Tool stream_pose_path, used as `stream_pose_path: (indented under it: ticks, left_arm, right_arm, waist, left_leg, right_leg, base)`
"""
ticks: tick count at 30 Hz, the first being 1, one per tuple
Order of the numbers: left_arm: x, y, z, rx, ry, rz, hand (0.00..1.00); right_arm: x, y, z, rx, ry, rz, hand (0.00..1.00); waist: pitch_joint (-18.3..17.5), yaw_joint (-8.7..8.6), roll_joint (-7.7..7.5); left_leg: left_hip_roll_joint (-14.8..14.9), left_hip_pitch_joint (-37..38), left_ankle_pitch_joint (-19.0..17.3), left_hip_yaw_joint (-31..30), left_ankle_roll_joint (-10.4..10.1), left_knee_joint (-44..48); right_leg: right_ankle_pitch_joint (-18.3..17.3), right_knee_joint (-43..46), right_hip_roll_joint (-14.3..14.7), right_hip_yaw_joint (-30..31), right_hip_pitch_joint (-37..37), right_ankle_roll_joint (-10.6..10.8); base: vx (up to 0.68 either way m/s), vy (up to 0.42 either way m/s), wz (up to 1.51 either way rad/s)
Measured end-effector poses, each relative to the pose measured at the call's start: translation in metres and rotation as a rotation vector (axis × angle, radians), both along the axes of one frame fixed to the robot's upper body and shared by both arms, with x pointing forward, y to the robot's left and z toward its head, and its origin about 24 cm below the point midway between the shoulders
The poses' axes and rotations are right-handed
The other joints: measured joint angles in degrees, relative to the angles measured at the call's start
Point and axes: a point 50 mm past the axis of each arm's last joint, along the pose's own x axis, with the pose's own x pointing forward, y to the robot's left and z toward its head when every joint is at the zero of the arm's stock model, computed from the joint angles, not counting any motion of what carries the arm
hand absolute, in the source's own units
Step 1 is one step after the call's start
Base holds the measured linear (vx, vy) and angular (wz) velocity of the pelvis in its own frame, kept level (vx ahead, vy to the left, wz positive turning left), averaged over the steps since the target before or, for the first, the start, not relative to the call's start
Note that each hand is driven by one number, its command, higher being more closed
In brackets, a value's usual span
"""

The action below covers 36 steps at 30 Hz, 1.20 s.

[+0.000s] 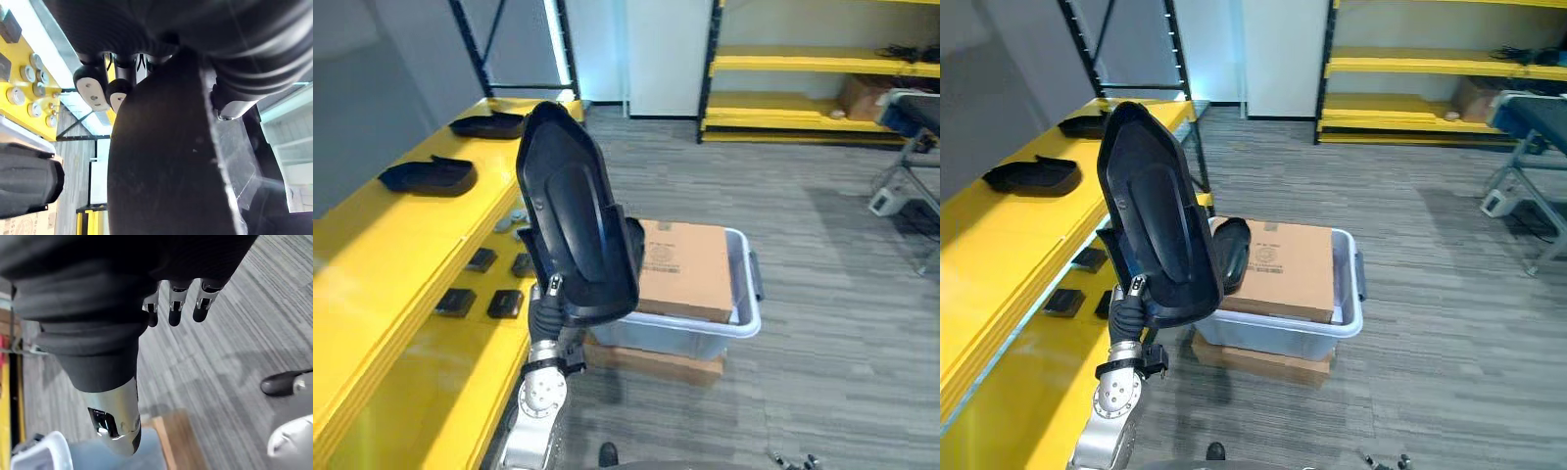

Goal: Walk over and take plastic housings, then place them on the shelf

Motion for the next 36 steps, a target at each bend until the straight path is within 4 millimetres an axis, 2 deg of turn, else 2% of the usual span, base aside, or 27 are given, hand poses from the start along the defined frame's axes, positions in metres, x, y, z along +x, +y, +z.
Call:
stream_pose_path:
  ticks: [1, 2, 4, 5, 7, 9, 10, 11, 12, 13, 14, 16, 17, 18, 19, 20, 21, 22, 23, 25, 27, 31, 34, 36]
  left_arm:
    - [0.0, -0.001, 0.0, -0.009, -0.001, 0.002, 1.0]
    - [0.0, -0.001, 0.0, -0.009, 0.001, 0.001, 1.0]
    - [0.0, -0.003, 0.001, -0.013, -0.012, -0.01, 1.0]
    - [0.0, -0.006, 0.003, -0.026, -0.023, -0.024, 1.0]
    - [0.0, -0.009, 0.003, -0.038, -0.021, -0.041, 1.0]
    - [0.0, -0.016, 0.002, -0.056, -0.017, -0.079, 1.0]
    - [0.0, -0.02, 0.003, -0.057, -0.018, -0.098, 1.0]
    - [0.0, -0.024, 0.003, -0.062, -0.021, -0.113, 1.0]
    - [0.001, -0.024, 0.004, -0.057, -0.026, -0.119, 1.0]
    - [0.001, -0.023, 0.004, -0.057, -0.024, -0.108, 1.0]
    - [0.001, -0.022, 0.004, -0.056, -0.023, -0.103, 1.0]
    - [0.002, -0.02, 0.004, -0.054, -0.026, -0.089, 1.0]
    - [0.003, -0.021, 0.005, -0.055, -0.032, -0.089, 1.0]
    - [0.006, -0.022, 0.008, -0.054, -0.042, -0.09, 1.0]
    - [0.01, -0.025, 0.009, -0.052, -0.053, -0.104, 1.0]
    - [0.012, -0.027, 0.01, -0.05, -0.055, -0.112, 1.0]
    - [0.012, -0.027, 0.01, -0.044, -0.054, -0.117, 1.0]
    - [0.012, -0.027, 0.006, -0.04, -0.042, -0.118, 1.0]
    - [0.011, -0.028, 0.004, -0.044, -0.029, -0.118, 1.0]
    - [0.006, -0.03, 0.0, -0.045, -0.015, -0.114, 1.0]
    - [0.006, -0.031, 0.0, -0.042, -0.013, -0.125, 1.0]
    - [0.006, -0.035, -0.006, -0.034, 0.016, -0.15, 1.0]
    - [0.008, -0.034, -0.021, -0.01, 0.085, -0.142, 1.0]
    - [0.015, -0.032, -0.028, 0.007, 0.121, -0.139, 1.0]
  right_arm:
    - [0.005, -0.003, 0.001, -0.009, -0.005, 0.013, 0.0]
    - [0.006, -0.006, 0.001, -0.014, -0.002, 0.016, 0.0]
    - [0.014, -0.009, 0.003, -0.022, -0.017, 0.026, 0.0]
    - [0.027, -0.01, 0.005, -0.027, -0.045, 0.036, 0.0]
    - [0.04, -0.01, 0.006, -0.031, -0.066, 0.059, 0.0]
    - [0.052, -0.01, 0.009, -0.039, -0.084, 0.087, 0.0]
    - [0.055, -0.009, 0.009, -0.039, -0.085, 0.103, 0.0]
    - [0.057, -0.007, 0.009, -0.039, -0.085, 0.117, 0.0]
    - [0.06, -0.003, 0.009, -0.035, -0.091, 0.135, 0.0]
    - [0.065, 0.002, 0.01, -0.031, -0.101, 0.171, 0.0]
    - [0.065, 0.003, 0.01, -0.03, -0.102, 0.176, 0.0]
    - [0.064, 0.01, 0.009, -0.022, -0.096, 0.225, 0.0]
    - [0.064, 0.011, 0.009, -0.023, -0.096, 0.229, 0.0]
    - [0.064, 0.011, 0.009, -0.025, -0.094, 0.24, 0.0]
    - [0.059, 0.011, 0.008, -0.026, -0.084, 0.245, 0.0]
    - [0.055, 0.012, 0.007, -0.025, -0.076, 0.243, 0.0]
    - [0.046, 0.014, 0.005, -0.015, -0.056, 0.239, 0.0]
    - [0.039, 0.017, 0.003, -0.004, -0.039, 0.233, 0.0]
    - [0.036, 0.017, 0.003, -0.005, -0.034, 0.23, 0.0]
    - [0.033, 0.01, 0.006, -0.035, -0.038, 0.244, 0.0]
    - [0.033, 0.011, 0.006, -0.033, -0.039, 0.246, 0.0]
    - [0.026, 0.011, 0.005, -0.03, -0.018, 0.248, 0.0]
    - [0.026, 0.011, 0.004, -0.026, -0.012, 0.277, 0.0]
    - [0.027, 0.011, 0.004, -0.028, -0.011, 0.287, 0.0]
  waist:
    - [0.8, -0.01, 0.35]
    - [1.0, -0.14, 0.43]
    - [1.3, -0.09, 0.01]
    - [1.4, 0.22, -0.11]
    - [2.1, 0.44, -1.11]
    - [3.0, 0.4, -1.03]
    - [3.3, 0.33, -1.43]
    - [3.5, 0.02, -1.63]
    - [3.9, -0.16, -1.82]
    - [4.5, -0.69, -1.71]
    - [4.6, -0.92, -1.66]
    - [4.8, -1.68, -1.3]
    - [4.8, -1.95, -1.26]
    - [4.8, -2.83, -1.07]
    - [4.8, -3.04, -1.0]
    - [4.8, -2.79, -1.17]
    - [4.5, -2.52, -2.59]
    - [4.3, -2.55, -3.32]
    - [3.9, -2.33, -2.77]
    - [2.3, -0.28, -0.85]
    - [2.0, 0.22, -1.06]
    - [0.9, -0.32, -0.95]
    - [-0.3, -1.16, -0.38]
    - [-0.3, -1.13, -0.39]
  left_leg:
    - [3.6, -1.2, -0.5, 9.0, 0.8, 5.5]
    - [5.0, -1.3, -0.3, 12.4, 1.0, 7.7]
    - [5.6, -1.8, -1.6, 17.7, 1.0, 11.8]
    - [4.6, -2.3, -2.9, 17.0, 0.3, 12.4]
    - [2.7, -2.9, -4.9, 14.8, -0.2, 13.4]
    - [1.6, -2.9, -8.9, 11.1, -0.6, 16.7]
    - [0.5, -2.3, -10.3, 9.5, -0.3, 17.9]
    - [-0.4, -1.6, -11.7, 8.0, -0.2, 18.6]
    - [-1.5, -1.0, -13.0, 5.5, -0.4, 19.0]
    - [-2.5, 0.6, -13.6, 3.0, -0.4, 18.6]
    - [-2.7, 0.9, -13.6, 2.4, -0.4, 18.5]
    - [-4.0, 3.6, -14.0, -1.2, -1.1, 17.9]
    - [-4.4, 4.1, -14.0, -2.4, -1.2, 17.8]
    - [-4.8, 4.3, -14.1, -5.3, -1.3, 17.8]
    - [-5.2, 4.3, -14.3, -8.3, -1.8, 18.2]
    - [-5.4, 4.4, -14.6, -9.4, -2.3, 18.6]
    - [-6.5, 4.4, -15.2, -11.0, -3.3, 19.5]
    - [-6.9, 5.1, -16.4, -12.7, -4.6, 20.7]
    - [-6.1, 5.3, -16.7, -13.5, -5.2, 21.0]
    - [-3.0, 5.5, -17.4, -13.8, -6.6, 20.7]
    - [-2.1, 7.2, -16.5, -14.2, -7.9, 18.1]
    - [-2.0, 10.6, -14.6, -15.4, -9.0, 13.5]
    - [-2.4, 12.8, -12.9, -15.3, -9.0, 10.2]
    - [-2.6, 13.3, -12.1, -15.2, -9.0, 9.2]
  right_leg:
    - [0.0, 1.1, -0.2, -2.3, 1.0, 0.2]
    - [-0.2, 1.8, -0.3, -3.6, 1.6, 0.5]
    - [-0.8, 2.7, -1.6, -7.6, 3.5, 1.6]
    - [-0.9, 2.7, -2.1, -10.0, 4.8, 2.6]
    - [-0.9, 3.6, -3.5, -12.4, 6.1, 2.7]
    - [-1.0, 15.0, -8.5, -12.5, 5.9, 2.7]
    - [0.0, 22.7, -11.8, -10.3, 4.2, 1.1]
    - [1.6, 30.5, -14.5, -5.7, 1.7, -2.2]
    - [-1.2, 36.8, -14.1, 2.5, -2.5, -2.7]
    - [-5.2, 39.3, -10.8, 11.2, -7.4, -1.4]
    - [-5.9, 39.2, -9.9, 12.6, -8.1, -1.2]
    - [-8.9, 34.1, -4.9, 20.5, -13.1, -0.7]
    - [-9.2, 31.6, -3.4, 23.3, -14.3, -0.8]
    - [-9.2, 26.4, 0.2, 29.7, -16.0, -0.6]
    - [-8.2, 20.8, 3.4, 36.2, -17.1, 1.0]
    - [-6.8, 18.0, 4.3, 38.3, -17.3, 2.0]
    - [-1.0, 13.2, 3.8, 39.1, -17.1, 2.4]
    - [2.7, 12.7, 3.1, 38.5, -16.2, 1.8]
    - [2.6, 12.1, 3.6, 37.6, -15.2, 1.7]
    - [4.4, 6.7, 6.5, 36.5, -12.6, -0.4]
    - [5.7, 3.4, 7.6, 36.1, -10.4, -1.1]
    - [7.0, -1.4, 8.1, 34.7, -6.3, -1.7]
    - [8.4, -4.3, 8.1, 34.8, -4.3, -1.8]
    - [9.1, -5.3, 8.1, 34.9, -3.9, -1.8]
  base:
    - [0.14, 0.105, 1.47]
    - [0.17, 0.09, 1.38]
    - [0.17, 0.117, 1.13]
    - [0.19, 0.125, 0.85]
    - [0.18, 0.126, 0.86]
    - [0.19, 0.165, 0.95]
    - [0.23, 0.217, 0.84]
    - [0.25, 0.214, 0.9]
    - [0.33, 0.236, 1.08]
    - [0.28, 0.156, 0.93]
    - [0.3, 0.121, 0.99]
    - [0.27, 0.061, 0.94]
    - [0.23, -0.001, 1.08]
    - [0.21, -0.057, 1.37]
    - [0.2, -0.081, 1.38]
    - [0.18, -0.128, 1.28]
    - [0.16, -0.18, 1.08]
    - [0.18, -0.202, 0.97]
    - [0.19, -0.201, 0.55]
    - [0.22, -0.187, -0.05]
    - [0.15, -0.159, -0.02]
    - [0.07, -0.076, 0.12]
    - [0.03, -0.015, 0.0]
    - [-0.04, -0.005, -0.01]
